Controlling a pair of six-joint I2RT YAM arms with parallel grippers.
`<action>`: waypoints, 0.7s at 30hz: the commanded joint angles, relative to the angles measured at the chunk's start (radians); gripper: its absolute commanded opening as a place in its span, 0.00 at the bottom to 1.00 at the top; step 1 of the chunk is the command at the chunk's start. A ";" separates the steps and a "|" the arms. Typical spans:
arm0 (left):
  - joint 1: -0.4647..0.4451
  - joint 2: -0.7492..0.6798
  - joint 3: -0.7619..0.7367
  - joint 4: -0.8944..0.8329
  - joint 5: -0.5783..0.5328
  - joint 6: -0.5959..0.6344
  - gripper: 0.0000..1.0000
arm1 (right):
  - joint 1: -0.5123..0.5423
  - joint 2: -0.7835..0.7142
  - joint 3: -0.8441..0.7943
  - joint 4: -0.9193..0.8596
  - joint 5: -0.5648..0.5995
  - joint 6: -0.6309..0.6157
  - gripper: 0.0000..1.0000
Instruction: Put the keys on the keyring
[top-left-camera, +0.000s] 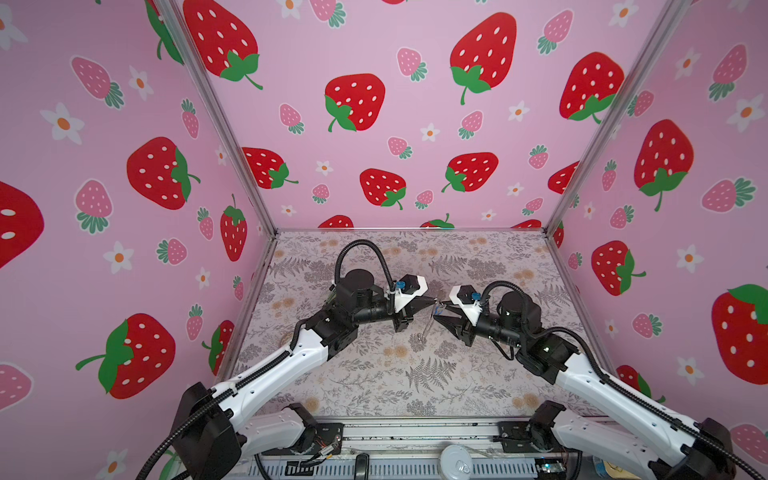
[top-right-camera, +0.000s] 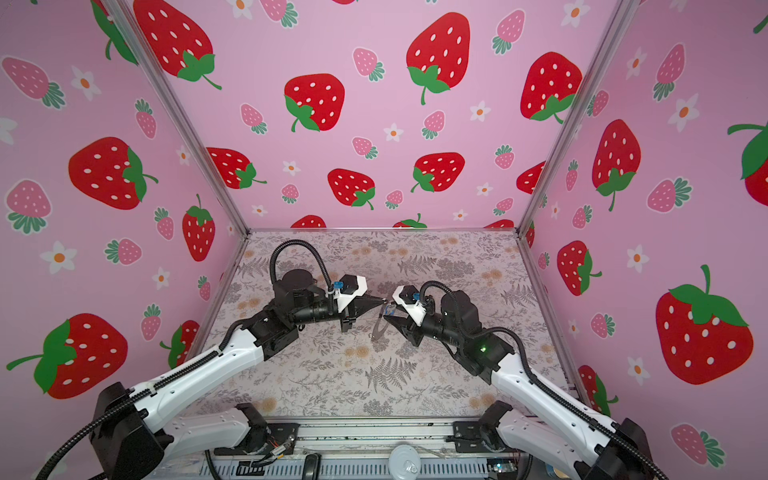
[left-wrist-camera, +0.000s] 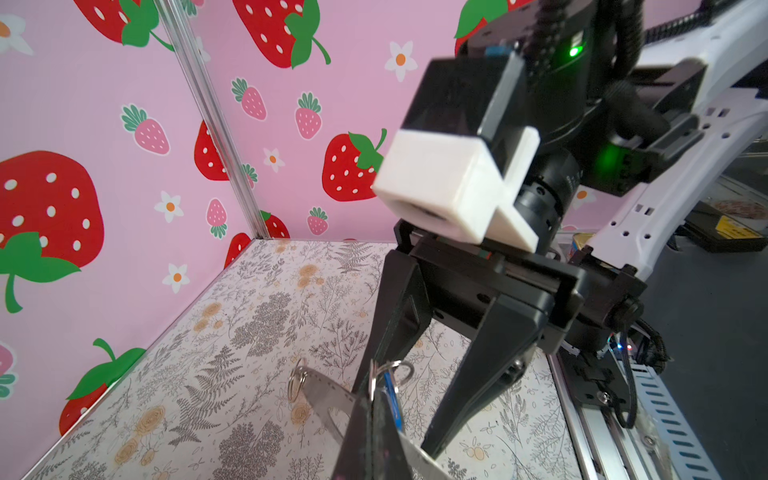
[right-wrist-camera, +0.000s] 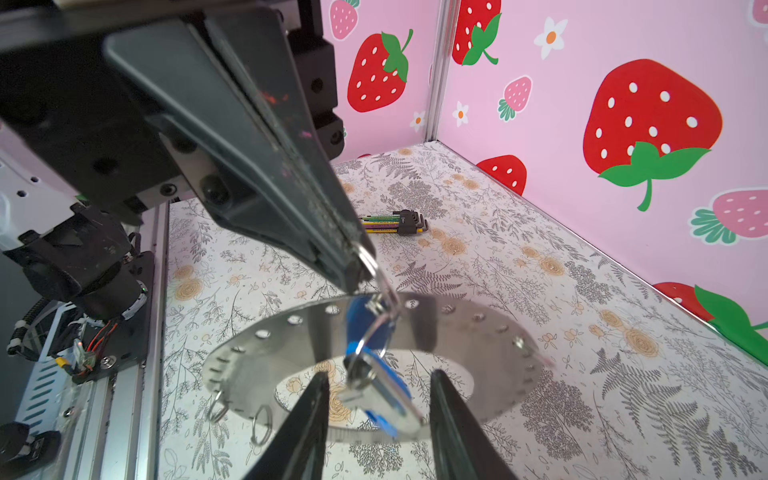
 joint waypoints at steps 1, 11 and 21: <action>0.012 -0.023 -0.011 0.106 0.036 -0.040 0.00 | -0.001 -0.044 -0.026 0.054 -0.013 0.004 0.40; 0.015 -0.009 -0.017 0.156 0.086 -0.075 0.00 | -0.003 -0.081 -0.047 0.116 -0.017 0.002 0.37; 0.015 0.002 -0.019 0.169 0.093 -0.083 0.00 | -0.002 -0.051 -0.034 0.160 -0.002 0.012 0.42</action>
